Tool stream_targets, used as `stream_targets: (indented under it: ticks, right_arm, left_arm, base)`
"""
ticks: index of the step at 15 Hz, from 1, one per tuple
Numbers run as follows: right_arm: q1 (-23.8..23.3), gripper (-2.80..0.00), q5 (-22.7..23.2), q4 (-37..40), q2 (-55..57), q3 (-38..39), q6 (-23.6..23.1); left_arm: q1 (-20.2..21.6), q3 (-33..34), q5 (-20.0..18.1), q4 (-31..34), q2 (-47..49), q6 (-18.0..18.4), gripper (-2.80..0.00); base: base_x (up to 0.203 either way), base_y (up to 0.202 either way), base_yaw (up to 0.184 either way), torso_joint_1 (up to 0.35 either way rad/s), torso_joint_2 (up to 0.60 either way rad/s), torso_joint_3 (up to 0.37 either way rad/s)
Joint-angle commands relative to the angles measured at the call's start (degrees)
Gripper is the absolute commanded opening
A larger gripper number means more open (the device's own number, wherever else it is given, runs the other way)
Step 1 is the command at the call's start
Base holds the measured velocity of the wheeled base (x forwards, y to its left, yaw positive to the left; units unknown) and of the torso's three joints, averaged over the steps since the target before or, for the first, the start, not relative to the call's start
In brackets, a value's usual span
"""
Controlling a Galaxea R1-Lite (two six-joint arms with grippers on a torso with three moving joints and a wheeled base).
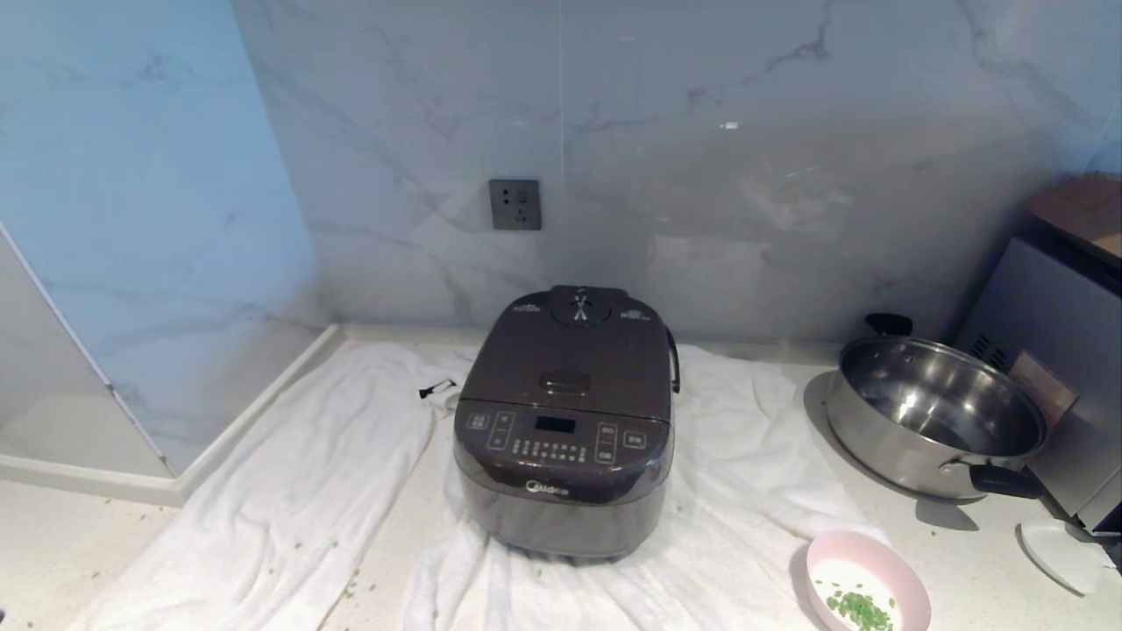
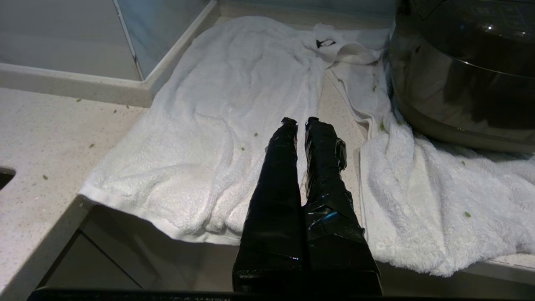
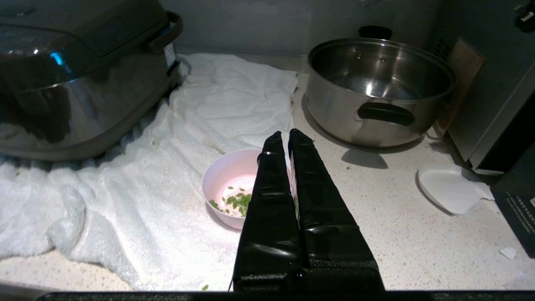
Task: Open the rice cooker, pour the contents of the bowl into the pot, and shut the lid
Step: Open the rice cooker
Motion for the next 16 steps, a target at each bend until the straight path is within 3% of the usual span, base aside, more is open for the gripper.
stream_targets:
  ticks: [1, 14, 16]
  right_arm:
    - [-0.03, -2.8, -1.66, -0.19, -0.06, 0.1, 2.0]
    - [-0.16, -2.8, -2.15, 0.54, -0.07, -0.19, 2.33]
    - [-0.14, -2.8, -2.53, 1.57, 2.18, -4.74, 2.7]
  left_arm:
    - [0.01, 0.01, 0.02, 0.05, 0.08, -0.04, -2.8]
    - [0.01, 0.01, 0.02, 0.05, 0.08, 0.05, -2.8]
    - [0.01, 0.01, 0.02, 0.05, 0.06, 0.05, -2.8]
  base:
    - [0.0, 0.0, 0.0, 0.0, 0.0, 0.0]
    - [0.0, 0.0, 0.0, 0.0, 0.0, 0.0]
    - [0.0, 0.0, 0.0, 0.0, 0.0, 0.0]
